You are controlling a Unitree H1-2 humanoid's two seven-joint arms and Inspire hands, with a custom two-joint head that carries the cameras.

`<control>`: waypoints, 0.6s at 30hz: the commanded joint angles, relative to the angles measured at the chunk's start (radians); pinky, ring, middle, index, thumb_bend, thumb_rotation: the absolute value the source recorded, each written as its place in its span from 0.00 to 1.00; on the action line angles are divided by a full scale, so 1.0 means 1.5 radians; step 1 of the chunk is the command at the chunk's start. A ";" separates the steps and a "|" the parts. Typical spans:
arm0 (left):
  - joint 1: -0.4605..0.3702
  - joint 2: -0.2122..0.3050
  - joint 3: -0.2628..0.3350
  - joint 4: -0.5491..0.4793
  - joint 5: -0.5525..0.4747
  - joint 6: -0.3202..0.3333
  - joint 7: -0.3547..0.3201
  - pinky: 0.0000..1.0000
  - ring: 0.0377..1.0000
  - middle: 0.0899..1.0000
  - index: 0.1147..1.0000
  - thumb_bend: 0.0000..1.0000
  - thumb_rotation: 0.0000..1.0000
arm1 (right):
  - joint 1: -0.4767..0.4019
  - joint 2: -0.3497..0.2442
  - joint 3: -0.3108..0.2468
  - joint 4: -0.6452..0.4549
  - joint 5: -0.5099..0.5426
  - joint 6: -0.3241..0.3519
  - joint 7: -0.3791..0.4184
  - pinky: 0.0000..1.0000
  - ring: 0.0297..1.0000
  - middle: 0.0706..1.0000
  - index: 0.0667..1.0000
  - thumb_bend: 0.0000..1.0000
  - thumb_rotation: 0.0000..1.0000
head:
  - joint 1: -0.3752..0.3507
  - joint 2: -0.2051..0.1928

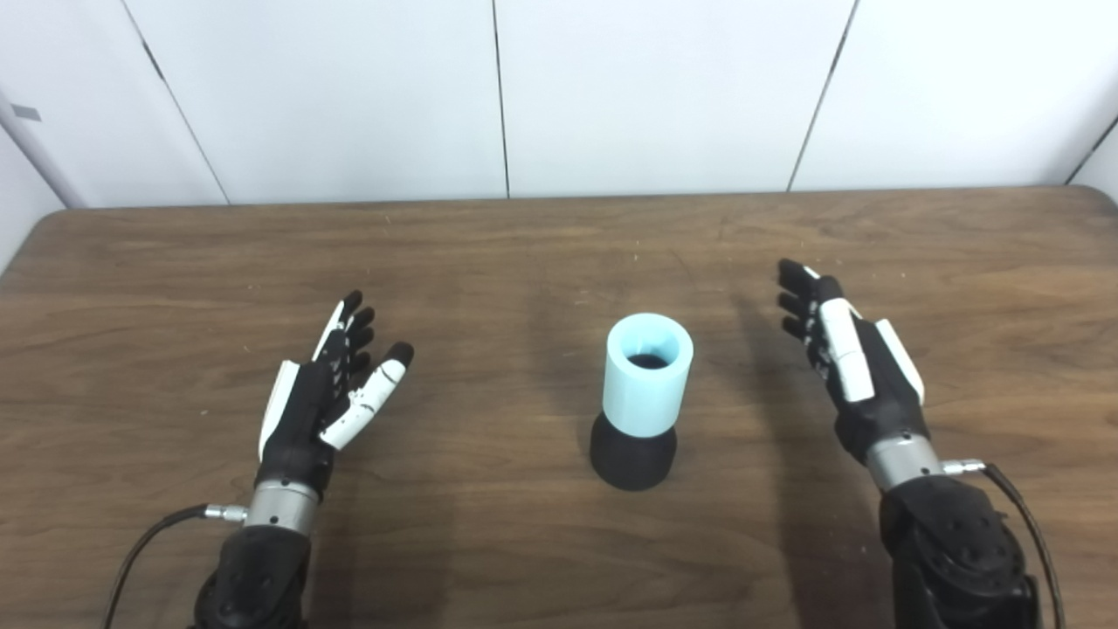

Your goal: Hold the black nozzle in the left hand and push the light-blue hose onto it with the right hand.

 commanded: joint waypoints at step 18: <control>0.002 0.013 0.004 -0.046 -0.051 -0.007 -0.002 0.96 0.99 0.98 1.00 0.37 0.60 | 0.016 -0.035 0.022 0.002 -0.007 -0.063 -0.054 0.92 0.93 0.92 0.90 0.38 1.00 | 0.009 -0.065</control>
